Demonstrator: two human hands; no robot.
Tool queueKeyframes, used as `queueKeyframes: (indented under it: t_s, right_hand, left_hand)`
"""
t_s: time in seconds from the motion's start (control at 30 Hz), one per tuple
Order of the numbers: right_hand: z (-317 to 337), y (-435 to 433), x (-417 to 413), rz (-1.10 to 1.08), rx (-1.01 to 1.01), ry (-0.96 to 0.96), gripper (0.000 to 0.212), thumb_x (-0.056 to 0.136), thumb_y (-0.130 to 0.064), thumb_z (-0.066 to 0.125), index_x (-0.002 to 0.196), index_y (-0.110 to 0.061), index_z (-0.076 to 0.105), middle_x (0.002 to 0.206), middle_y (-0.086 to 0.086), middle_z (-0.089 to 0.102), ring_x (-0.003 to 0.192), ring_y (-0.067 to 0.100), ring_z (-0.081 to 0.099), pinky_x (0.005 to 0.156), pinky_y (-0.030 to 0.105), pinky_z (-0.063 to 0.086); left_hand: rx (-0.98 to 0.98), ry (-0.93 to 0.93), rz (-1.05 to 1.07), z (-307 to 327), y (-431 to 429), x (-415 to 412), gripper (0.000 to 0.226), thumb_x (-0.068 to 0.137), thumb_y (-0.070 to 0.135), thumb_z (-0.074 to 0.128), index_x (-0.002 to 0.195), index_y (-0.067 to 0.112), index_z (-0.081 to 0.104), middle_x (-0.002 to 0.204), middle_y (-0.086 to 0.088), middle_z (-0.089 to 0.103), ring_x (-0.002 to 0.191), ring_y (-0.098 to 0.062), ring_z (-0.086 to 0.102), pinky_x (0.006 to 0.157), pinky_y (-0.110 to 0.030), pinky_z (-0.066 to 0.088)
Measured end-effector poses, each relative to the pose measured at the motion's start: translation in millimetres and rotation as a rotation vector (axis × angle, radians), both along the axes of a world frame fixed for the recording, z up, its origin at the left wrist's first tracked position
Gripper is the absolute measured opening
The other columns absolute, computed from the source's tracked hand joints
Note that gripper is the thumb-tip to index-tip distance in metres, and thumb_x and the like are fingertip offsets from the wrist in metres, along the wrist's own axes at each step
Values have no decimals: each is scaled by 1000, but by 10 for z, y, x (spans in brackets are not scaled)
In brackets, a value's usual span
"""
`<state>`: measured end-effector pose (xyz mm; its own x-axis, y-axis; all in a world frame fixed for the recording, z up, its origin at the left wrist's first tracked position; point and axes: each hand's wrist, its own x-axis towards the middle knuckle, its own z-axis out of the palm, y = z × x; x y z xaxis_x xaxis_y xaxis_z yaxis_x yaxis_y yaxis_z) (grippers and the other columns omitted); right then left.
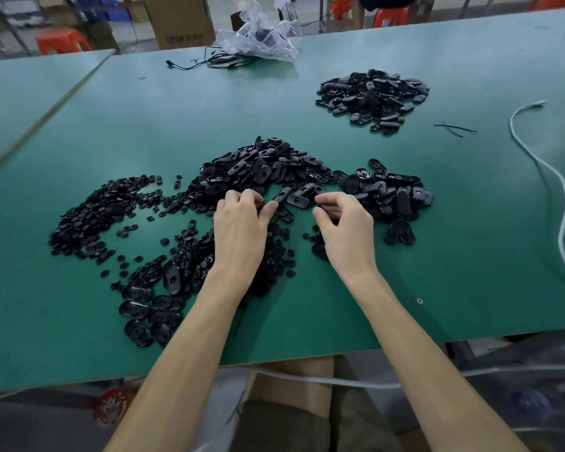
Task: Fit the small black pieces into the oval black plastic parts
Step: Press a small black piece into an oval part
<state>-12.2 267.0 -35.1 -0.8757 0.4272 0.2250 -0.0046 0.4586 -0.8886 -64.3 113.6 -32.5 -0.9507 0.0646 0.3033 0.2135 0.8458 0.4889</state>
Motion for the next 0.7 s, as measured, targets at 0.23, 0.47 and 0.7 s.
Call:
queueKeyframes:
  t_s: [0.23,0.47,0.7]
  right_hand:
    - [9,6,4,3,-8,-8,19,101,-8,66,119,-10,71,118,3,68,106,12,66,99,25,52]
    - [8,6,1,7,-24,-12,18,101,-8,65,118,-11,71,117,2,68,105,11,66,100,26,52]
    - [-1,1,-6,4,-17,-10,16,101,-10,66,116,-13,72,116,1,68,104,10,65,100,29,53]
  left_hand:
    - [310,17,-153,85,31,31,28,110,12,46,128,10,67,124,0,61,109,-11,65,94,-22,53]
    - [-84,-25,124,69,-183,-84,18,100,32,65,111,19,70,114,-6,62,114,-28,52,104,-40,36]
    - [65,-215,-41,79,-203,-152,34,76,65,79,81,34,65,80,16,65,89,-8,56,84,-36,20]
